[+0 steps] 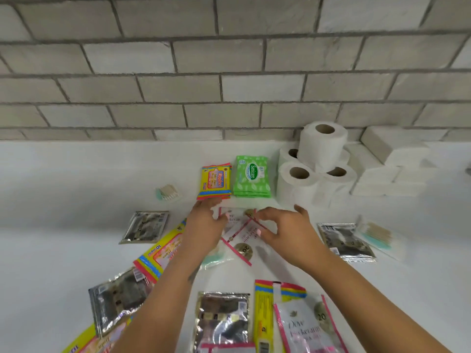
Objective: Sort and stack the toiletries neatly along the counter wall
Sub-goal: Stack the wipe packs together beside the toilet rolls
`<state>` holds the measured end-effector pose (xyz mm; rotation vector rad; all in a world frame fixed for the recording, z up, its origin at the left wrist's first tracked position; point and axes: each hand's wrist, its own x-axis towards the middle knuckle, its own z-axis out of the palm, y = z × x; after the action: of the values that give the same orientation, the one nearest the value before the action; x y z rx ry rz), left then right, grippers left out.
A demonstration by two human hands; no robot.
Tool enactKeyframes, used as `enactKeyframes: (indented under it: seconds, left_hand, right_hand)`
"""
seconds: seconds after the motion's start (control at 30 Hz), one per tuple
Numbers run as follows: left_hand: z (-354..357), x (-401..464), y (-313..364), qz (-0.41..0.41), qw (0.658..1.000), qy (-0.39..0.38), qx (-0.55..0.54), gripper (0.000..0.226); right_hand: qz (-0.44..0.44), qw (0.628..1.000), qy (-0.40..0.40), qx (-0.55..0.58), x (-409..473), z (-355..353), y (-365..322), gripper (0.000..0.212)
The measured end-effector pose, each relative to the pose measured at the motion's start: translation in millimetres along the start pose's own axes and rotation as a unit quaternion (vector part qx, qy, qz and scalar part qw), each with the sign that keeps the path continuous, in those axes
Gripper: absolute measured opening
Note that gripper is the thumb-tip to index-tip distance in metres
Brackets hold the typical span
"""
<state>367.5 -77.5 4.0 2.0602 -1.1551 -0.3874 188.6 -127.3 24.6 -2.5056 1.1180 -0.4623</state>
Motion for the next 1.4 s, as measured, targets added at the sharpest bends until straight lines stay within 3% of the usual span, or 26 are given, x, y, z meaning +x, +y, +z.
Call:
enactKeyframes:
  seconds: [0.1, 0.23, 0.4, 0.77, 1.0, 1.13, 1.23, 1.4]
  left_hand:
    - [6, -32, 5, -0.004, 1.0, -0.012, -0.006, 0.04]
    - [13, -72, 13, -0.019, 0.999, -0.016, -0.02, 0.035]
    - [19, -117, 25, -0.019, 0.999, -0.035, -0.036, 0.024]
    - [46, -177, 40, 0.01, 0.993, -0.105, 0.045, 0.039]
    - [79, -193, 51, -0.001, 0.971, -0.124, 0.204, 0.085]
    - [87, -193, 54, 0.011, 0.968, -0.092, 0.233, 0.077]
    - [90, -190, 56, 0.02, 0.973, -0.079, 0.215, 0.063]
    - [76, -177, 64, -0.054, 0.996, -0.067, 0.018, 0.052]
  right_hand:
    - [0.01, 0.999, -0.042, 0.031, -29, -2, 11, 0.041]
    - [0.022, 0.992, -0.127, 0.0, -64, 3, 22, 0.071]
    - [0.041, 0.986, -0.145, -0.074, -99, 12, 37, 0.088]
    - [0.118, 0.982, -0.102, -0.111, -127, -3, 78, 0.076]
    - [0.115, 0.984, -0.045, -0.13, -131, -9, 81, 0.061]
    - [0.125, 0.988, -0.025, -0.086, -135, -6, 80, 0.055]
    - [0.129, 0.989, -0.016, -0.067, -136, -7, 78, 0.051]
    - [0.11, 0.993, -0.01, -0.026, -134, -13, 74, 0.053]
